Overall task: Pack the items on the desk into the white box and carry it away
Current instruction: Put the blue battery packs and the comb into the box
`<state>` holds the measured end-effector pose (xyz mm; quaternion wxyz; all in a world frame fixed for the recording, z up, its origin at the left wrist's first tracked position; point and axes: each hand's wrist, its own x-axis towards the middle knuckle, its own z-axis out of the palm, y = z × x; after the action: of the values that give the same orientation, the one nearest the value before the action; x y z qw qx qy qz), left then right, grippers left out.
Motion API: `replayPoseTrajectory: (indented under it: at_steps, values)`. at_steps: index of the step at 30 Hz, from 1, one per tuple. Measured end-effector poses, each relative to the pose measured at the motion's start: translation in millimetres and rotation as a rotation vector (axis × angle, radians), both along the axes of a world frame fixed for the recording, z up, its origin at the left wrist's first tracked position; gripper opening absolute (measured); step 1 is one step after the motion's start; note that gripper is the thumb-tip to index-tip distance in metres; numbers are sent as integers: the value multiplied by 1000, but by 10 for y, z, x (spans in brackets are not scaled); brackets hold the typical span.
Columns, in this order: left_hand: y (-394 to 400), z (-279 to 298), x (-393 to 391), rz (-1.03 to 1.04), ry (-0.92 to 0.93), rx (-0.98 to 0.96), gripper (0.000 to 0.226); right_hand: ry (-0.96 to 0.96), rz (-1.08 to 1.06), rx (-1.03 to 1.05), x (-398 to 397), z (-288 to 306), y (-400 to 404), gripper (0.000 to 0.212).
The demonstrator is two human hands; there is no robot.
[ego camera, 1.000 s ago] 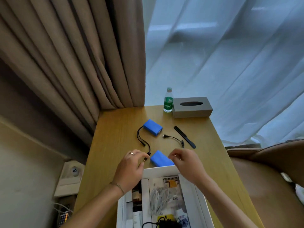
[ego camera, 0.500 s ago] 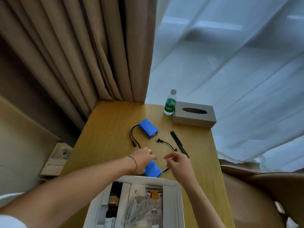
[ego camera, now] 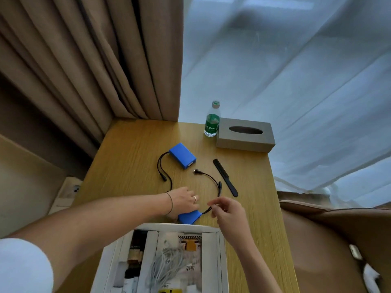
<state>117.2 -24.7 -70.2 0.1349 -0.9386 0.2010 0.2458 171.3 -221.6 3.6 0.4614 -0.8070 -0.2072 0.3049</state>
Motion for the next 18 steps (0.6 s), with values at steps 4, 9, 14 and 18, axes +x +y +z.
replayPoseTrajectory:
  at_steps: [4,9,14,18]
  values:
    - [49,95,-32,198,-69,-162,53,3,-18,34,-4,-15,-66,22]
    - [120,455,-127,606,-261,-558,66,35,-69,113,-44,-17,-161,25]
    - [83,1060,-362,881,-384,-1087,60,59,-73,143,-148,105,-147,20]
    - [-55,1492,-682,977,-402,-1433,63,359,-30,245,-238,298,-19,23]
